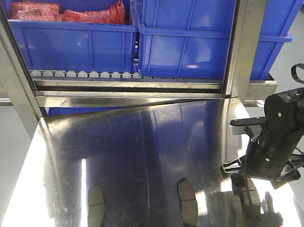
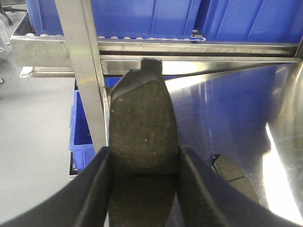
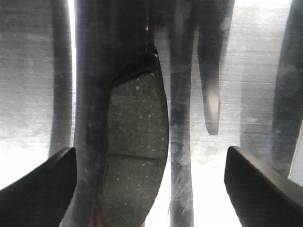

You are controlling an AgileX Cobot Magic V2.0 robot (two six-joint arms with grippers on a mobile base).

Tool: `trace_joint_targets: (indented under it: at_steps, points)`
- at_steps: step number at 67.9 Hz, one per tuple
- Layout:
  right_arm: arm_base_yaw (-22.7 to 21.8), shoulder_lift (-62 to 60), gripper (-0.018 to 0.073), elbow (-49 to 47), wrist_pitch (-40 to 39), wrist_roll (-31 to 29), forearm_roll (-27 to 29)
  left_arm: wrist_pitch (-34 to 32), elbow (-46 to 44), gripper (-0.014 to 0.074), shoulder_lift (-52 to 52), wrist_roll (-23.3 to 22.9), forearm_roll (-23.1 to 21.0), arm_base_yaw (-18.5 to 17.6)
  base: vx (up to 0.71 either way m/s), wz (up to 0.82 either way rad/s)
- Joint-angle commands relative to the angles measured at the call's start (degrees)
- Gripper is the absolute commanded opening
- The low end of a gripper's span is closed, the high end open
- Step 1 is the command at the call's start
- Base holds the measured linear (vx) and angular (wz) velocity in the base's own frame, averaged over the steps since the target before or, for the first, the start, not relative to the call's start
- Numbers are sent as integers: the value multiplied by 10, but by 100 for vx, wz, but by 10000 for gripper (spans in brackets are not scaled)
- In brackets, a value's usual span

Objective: Move and align brake pads A on conveyor
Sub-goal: 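Lower the right gripper over the brake pad nearest the right arm, then close the right gripper on the brake pad and lift it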

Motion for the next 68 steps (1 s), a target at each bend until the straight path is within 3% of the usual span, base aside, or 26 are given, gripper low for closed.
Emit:
trace_joint_targets:
  at_steps: [1, 68]
  points:
    - [-4, -21, 594, -14, -5, -5, -3, -53, -17, -6, 4, 2, 2, -2, 0, 0]
    - [8, 12, 591, -28, 3, -1, 1, -53, -17, -6, 4, 2, 2, -2, 0, 0]
